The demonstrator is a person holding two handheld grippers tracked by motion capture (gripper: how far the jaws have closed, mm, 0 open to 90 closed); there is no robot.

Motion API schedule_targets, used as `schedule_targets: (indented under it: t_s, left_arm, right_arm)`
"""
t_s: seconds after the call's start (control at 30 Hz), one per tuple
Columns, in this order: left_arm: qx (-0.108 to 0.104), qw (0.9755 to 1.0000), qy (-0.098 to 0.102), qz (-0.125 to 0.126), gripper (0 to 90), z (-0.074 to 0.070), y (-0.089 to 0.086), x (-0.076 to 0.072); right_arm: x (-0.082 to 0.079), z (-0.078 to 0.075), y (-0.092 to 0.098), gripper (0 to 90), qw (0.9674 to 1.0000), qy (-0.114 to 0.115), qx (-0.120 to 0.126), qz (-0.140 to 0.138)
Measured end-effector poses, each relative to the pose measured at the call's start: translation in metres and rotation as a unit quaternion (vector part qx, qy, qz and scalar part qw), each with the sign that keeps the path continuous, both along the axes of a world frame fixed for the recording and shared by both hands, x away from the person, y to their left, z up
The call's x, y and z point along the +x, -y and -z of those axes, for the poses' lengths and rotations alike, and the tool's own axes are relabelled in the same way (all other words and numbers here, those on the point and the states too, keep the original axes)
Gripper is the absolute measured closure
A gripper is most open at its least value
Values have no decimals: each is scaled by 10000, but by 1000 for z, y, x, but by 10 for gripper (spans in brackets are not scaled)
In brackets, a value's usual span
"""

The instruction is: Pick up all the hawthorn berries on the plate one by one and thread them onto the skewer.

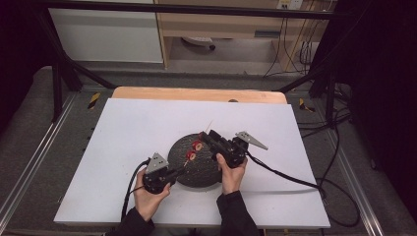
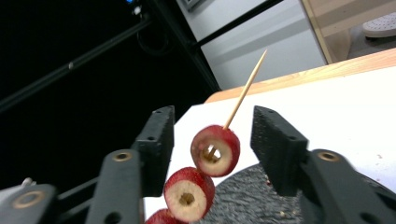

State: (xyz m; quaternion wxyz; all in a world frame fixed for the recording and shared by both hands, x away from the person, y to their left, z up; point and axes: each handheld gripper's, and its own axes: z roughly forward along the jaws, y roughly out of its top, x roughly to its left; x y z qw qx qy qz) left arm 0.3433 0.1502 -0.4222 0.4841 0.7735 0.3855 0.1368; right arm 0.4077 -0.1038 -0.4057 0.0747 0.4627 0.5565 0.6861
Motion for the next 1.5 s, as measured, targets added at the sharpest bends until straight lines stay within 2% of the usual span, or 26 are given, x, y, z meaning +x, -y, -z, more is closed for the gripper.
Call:
schedule_targets:
  t_s: [0.1,0.17,0.23,0.33,0.43,0.47,0.6,0.73,0.87,1.07,1.2,1.3,1.4,1.5]
  left_arm:
    - [14,10000,-9,8,887,1,-5,0]
    - [24,10000,-28,10,887,1,-9,0]
    - [28,10000,-37,13,887,2,-12,-1]
    - [35,10000,-51,28,887,1,-17,-1]
    - [55,9999,-80,49,887,0,-21,-2]
    - [55,9999,-80,56,887,0,-22,-1]
    - [115,9998,-106,122,886,-3,-26,-1]
    - [175,9997,-111,137,886,-6,-30,-1]
    - [267,9994,-138,170,886,-10,-33,0]
    - [397,9987,-218,240,886,-15,-32,6]
    - [562,9977,-253,283,886,-17,-28,11]
    - [625,9970,-338,302,886,-17,-25,16]
    - [679,9964,-381,330,886,-17,-21,20]
    - [742,9958,-409,347,886,-18,-17,23]
  right_arm:
    - [-1,-3,5,403,9997,-16,-217,-136]
    - [-2,-4,9,347,9986,-16,-498,-198]
    - [-3,-5,14,295,9975,-66,-648,-270]
    - [-3,-3,20,218,9947,-112,-953,-362]
    - [-4,-1,27,142,9901,-191,-1310,-460]
    - [-3,1,30,115,9872,-198,-1498,-514]
    - [-5,5,39,59,9770,-321,-2002,-660]
    - [-10,10,49,21,9645,-413,-2485,-787]
    - [-15,17,61,4,9569,-495,-2725,-878]
    - [-25,26,82,4,9480,-563,-2997,-916]
    - [-30,32,97,4,9447,-609,-3080,-951]
    - [-35,37,105,4,9419,-597,-3105,-1132]
    - [-39,41,112,4,9372,-546,-3218,-1227]
    - [-42,45,119,4,9366,-574,-3241,-1200]
